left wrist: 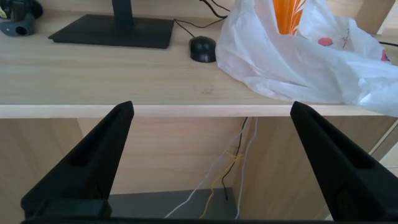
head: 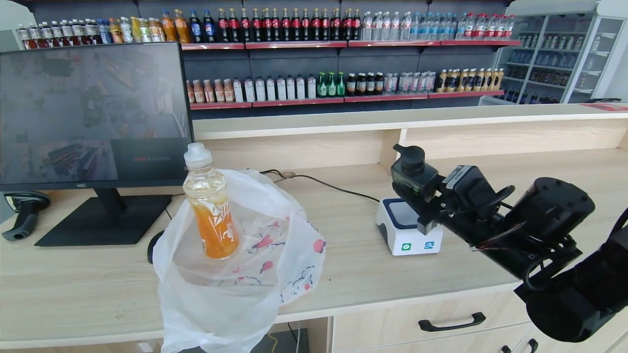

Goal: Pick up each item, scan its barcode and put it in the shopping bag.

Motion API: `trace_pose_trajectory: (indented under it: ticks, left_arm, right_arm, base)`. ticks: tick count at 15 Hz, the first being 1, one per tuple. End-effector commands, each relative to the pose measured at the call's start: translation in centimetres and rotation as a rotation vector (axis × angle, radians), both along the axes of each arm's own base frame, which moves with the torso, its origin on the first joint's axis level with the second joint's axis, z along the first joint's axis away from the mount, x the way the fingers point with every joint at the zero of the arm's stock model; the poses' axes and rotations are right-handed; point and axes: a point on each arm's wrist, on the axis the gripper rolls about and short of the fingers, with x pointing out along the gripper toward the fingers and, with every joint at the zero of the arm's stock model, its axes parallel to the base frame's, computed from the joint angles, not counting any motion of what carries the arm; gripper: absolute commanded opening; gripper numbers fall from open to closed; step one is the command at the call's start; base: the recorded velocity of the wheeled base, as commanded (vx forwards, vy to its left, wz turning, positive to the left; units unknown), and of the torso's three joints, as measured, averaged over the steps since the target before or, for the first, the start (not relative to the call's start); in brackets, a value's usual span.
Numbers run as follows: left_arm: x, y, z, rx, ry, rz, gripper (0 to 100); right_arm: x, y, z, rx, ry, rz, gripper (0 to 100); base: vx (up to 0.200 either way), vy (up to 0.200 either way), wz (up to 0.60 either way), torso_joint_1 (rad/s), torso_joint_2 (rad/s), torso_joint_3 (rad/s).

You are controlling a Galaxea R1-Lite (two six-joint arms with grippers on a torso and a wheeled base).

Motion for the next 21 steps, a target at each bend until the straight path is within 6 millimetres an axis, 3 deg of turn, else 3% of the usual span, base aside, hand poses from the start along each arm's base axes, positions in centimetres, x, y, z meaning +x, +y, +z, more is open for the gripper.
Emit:
trace_pose_trajectory:
  ticks: [1,2,4,13,21]
  left_arm:
    - [0.0,0.0,0.0,0.0,-0.001,0.0,100]
    - [0.0,0.0,0.0,0.001,-0.001,0.0,100]
    - [0.0,0.0,0.0,0.001,-0.001,0.0,100]
    - [0.0,0.0,0.0,0.003,0.0,0.0,100]
    - [0.0,0.0,0.0,0.001,-0.003,-0.002,100]
  right_arm:
    - [1.6,-0.9,-1.2,-0.044,0.001,-0.016,0]
    - [1.8,-1.9,-1.1,-0.082,-0.027,-0.041,0]
    - [1.9,-2.2,-1.3,-0.131,-0.052,-0.055,0]
    - [2.3,-1.8,-2.5,-0.247,-0.095,-0.062,0]
    - [2.7,-1.6,-2.7,-0.248,-0.094,-0.06,0]
  base:
    - [0.0,0.0,0.0,0.0,0.0,0.0]
    - [0.0,0.0,0.0,0.0,0.0,0.0]
    - [0.0,0.0,0.0,0.0,0.0,0.0]
    - [0.0,0.0,0.0,0.0,0.0,0.0]
    - [0.0,0.0,0.0,0.0,0.0,0.0]
